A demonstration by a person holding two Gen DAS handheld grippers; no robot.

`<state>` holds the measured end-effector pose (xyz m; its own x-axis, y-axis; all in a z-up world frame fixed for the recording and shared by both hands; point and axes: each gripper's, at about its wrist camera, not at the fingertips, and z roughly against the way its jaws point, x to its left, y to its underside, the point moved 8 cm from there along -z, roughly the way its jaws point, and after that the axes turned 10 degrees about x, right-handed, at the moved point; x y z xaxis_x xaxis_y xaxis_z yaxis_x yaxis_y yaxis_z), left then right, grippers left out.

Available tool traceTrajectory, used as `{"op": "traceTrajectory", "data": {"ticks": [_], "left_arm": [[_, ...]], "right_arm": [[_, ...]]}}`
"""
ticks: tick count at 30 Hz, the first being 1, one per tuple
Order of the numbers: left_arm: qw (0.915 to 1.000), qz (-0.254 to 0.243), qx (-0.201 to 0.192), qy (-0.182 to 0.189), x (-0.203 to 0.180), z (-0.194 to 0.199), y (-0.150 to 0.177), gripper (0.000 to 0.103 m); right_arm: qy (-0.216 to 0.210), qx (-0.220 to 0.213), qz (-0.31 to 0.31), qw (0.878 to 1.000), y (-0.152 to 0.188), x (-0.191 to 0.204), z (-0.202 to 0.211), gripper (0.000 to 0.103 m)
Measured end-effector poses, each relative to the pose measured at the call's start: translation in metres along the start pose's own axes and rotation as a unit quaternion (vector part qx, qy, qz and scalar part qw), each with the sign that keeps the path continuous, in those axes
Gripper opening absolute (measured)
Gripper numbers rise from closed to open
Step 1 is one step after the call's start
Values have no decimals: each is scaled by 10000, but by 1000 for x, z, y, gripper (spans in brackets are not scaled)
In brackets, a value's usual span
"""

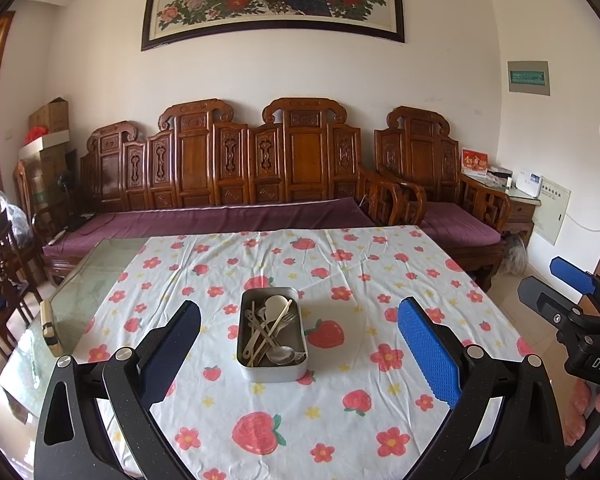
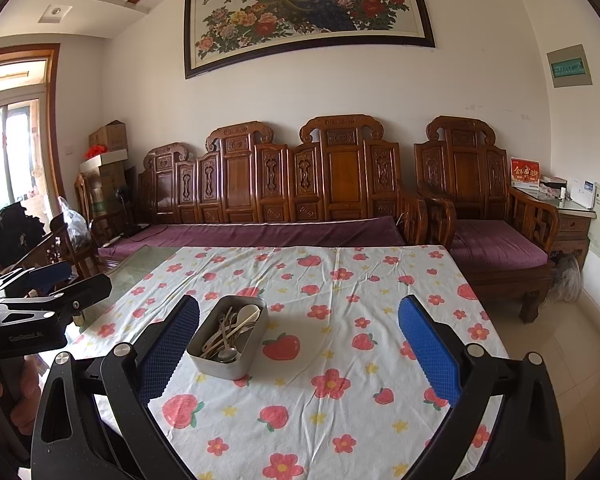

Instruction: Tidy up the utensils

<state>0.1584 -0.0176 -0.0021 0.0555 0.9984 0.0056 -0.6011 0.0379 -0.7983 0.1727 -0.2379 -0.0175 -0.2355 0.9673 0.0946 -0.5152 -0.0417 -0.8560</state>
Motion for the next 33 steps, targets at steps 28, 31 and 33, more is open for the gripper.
{"op": "traceTrajectory", "data": {"ticks": [28, 31, 33], "left_arm": [[10000, -12, -29, 6, -2, 3, -1, 95], [10000, -9, -33, 11, -2, 4, -3, 95], [10000, -14, -38, 7, -2, 4, -3, 95]], "right_arm": [[-6, 2, -3, 10000, -1, -1, 0, 100], [-10, 1, -8, 10000, -1, -1, -1, 100], [-8, -3, -7, 10000, -1, -1, 0, 100]]}}
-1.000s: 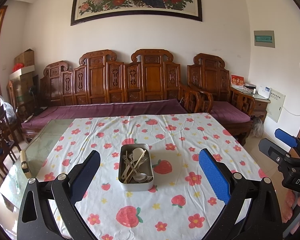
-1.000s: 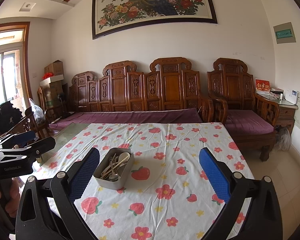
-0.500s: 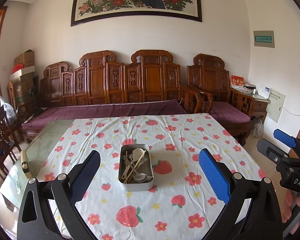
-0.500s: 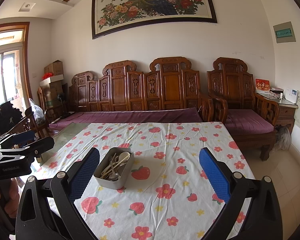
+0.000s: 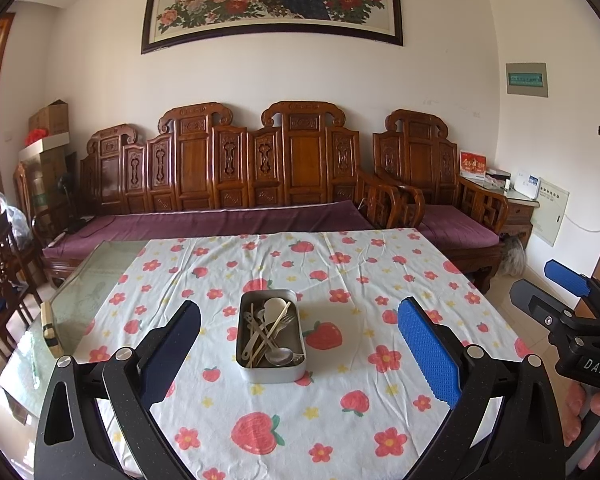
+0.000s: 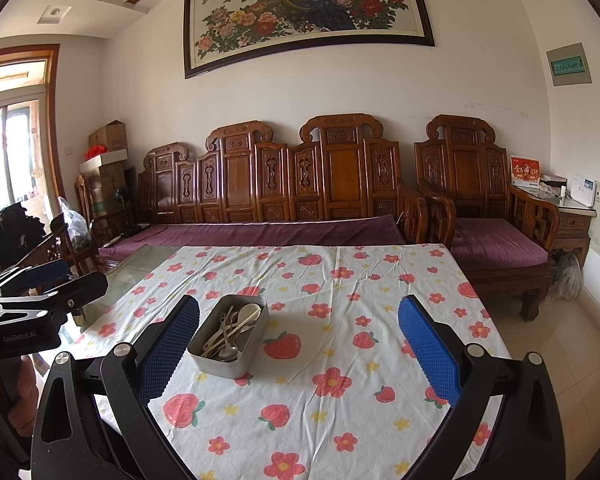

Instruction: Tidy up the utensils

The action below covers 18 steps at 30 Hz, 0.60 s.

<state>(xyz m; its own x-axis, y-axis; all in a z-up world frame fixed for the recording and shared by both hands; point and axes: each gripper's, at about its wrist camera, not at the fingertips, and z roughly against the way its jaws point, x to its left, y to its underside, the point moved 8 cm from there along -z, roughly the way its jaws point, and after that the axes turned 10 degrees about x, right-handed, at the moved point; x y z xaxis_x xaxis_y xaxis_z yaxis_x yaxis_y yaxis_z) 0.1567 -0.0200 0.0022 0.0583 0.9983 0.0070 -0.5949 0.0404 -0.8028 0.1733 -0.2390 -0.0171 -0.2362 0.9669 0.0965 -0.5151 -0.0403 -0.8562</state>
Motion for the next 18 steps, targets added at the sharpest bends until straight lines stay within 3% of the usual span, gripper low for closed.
{"op": "traceTrajectory", "data": {"ticks": [18], "left_arm": [[10000, 38, -11, 12, -1, 4, -6, 95]], "right_arm": [[-3, 7, -7, 10000, 0, 0, -1, 100]]}}
